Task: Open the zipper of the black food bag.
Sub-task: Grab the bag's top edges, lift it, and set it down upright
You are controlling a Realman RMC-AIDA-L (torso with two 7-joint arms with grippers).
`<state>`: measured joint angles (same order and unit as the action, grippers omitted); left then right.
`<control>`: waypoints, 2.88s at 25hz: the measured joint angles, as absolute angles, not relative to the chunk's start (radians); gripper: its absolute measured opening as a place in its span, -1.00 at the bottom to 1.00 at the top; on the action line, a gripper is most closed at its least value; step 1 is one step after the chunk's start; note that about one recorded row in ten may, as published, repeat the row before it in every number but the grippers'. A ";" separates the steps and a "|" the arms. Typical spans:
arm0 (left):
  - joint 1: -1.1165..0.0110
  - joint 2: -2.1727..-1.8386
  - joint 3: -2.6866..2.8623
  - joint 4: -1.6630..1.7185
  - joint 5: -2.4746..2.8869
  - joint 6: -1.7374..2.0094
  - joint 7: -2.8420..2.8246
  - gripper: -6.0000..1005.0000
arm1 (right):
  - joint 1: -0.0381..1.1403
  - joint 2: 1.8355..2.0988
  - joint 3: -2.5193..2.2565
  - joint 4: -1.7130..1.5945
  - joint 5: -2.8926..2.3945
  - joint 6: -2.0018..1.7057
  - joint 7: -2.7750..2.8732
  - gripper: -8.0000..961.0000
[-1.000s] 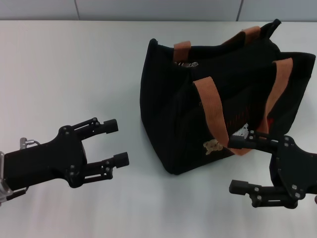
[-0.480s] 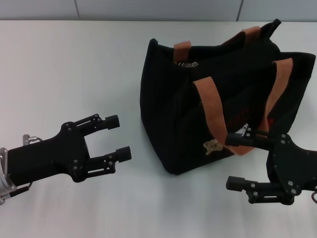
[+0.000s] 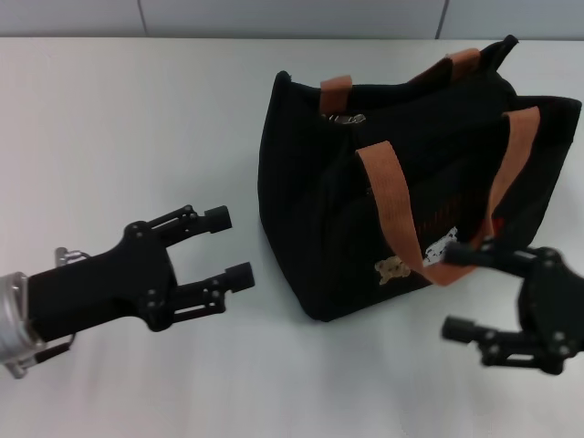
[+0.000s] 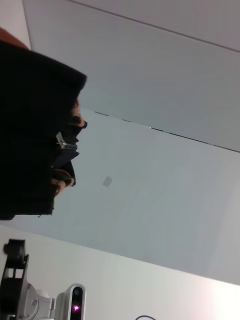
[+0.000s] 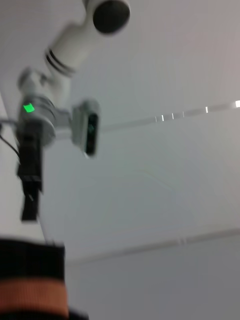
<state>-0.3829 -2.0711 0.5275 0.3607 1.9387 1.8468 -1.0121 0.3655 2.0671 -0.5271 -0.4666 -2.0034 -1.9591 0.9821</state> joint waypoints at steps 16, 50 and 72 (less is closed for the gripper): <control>-0.535 -2.080 0.522 -0.009 1.910 1.563 -0.811 0.62 | 0.309 2.055 -0.288 -0.472 -2.003 -1.966 0.981 0.72; -0.497 -2.072 0.344 -0.086 1.901 1.442 -0.620 -0.77 | 0.312 2.063 -0.290 -0.468 -2.007 -1.950 0.980 0.72; -0.461 -2.063 0.296 0.447 1.899 1.769 -0.857 -0.77 | 0.308 2.063 -0.294 -0.468 -2.006 -1.956 0.983 0.72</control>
